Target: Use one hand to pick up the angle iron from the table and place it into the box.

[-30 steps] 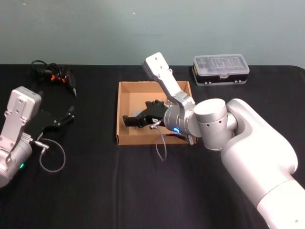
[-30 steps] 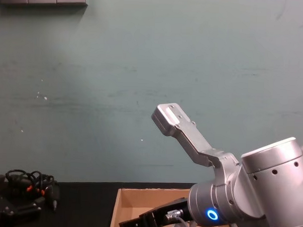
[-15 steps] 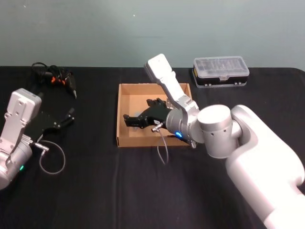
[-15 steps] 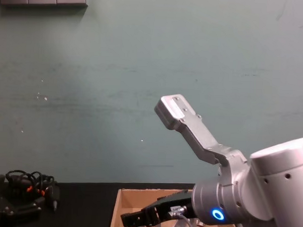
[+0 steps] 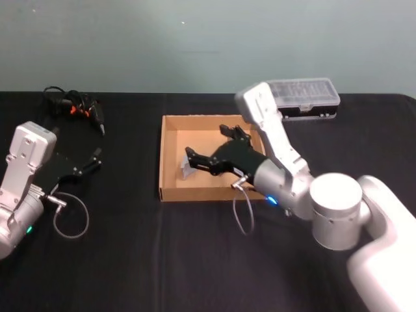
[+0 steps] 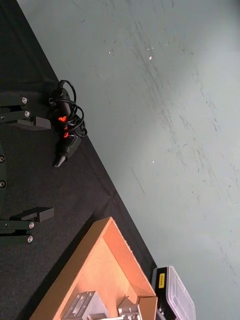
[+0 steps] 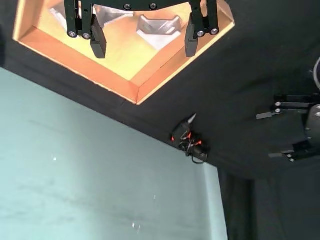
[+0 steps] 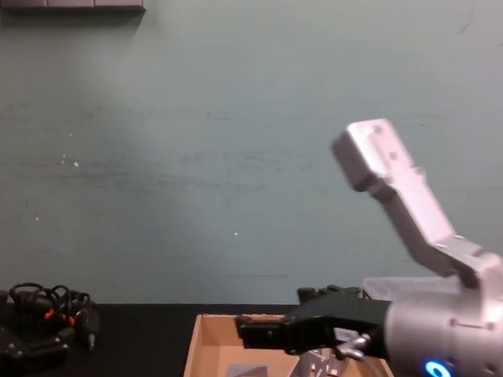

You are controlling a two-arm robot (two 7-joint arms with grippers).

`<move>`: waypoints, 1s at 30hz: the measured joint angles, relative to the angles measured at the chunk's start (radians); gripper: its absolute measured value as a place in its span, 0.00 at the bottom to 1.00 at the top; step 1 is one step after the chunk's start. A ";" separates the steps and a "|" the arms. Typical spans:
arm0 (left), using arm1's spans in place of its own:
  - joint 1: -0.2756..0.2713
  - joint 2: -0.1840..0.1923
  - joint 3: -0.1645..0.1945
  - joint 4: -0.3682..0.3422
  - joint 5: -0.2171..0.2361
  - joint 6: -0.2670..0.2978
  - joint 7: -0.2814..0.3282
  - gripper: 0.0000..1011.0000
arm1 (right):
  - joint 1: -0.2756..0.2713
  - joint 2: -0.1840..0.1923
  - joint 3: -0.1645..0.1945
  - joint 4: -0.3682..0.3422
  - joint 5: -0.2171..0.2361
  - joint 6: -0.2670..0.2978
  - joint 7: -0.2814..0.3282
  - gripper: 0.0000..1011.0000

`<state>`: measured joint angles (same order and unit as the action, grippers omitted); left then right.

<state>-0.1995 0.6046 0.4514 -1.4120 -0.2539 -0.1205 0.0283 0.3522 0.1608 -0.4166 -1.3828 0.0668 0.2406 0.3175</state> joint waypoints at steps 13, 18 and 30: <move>0.000 0.000 0.000 0.000 0.000 0.000 0.000 1.00 | -0.217 0.089 0.069 -0.208 -0.019 -0.107 -0.081 0.99; 0.000 0.000 0.000 0.000 0.000 0.000 0.000 1.00 | -0.298 0.083 0.107 -0.254 -0.061 -0.124 -0.163 0.99; 0.000 0.000 0.000 0.000 0.000 0.000 0.000 1.00 | -0.363 0.055 0.134 -0.260 -0.158 -0.125 -0.294 0.99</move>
<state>-0.1996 0.6047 0.4515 -1.4120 -0.2539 -0.1205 0.0283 -0.0109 0.2155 -0.2827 -1.6425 -0.0909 0.1155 0.0238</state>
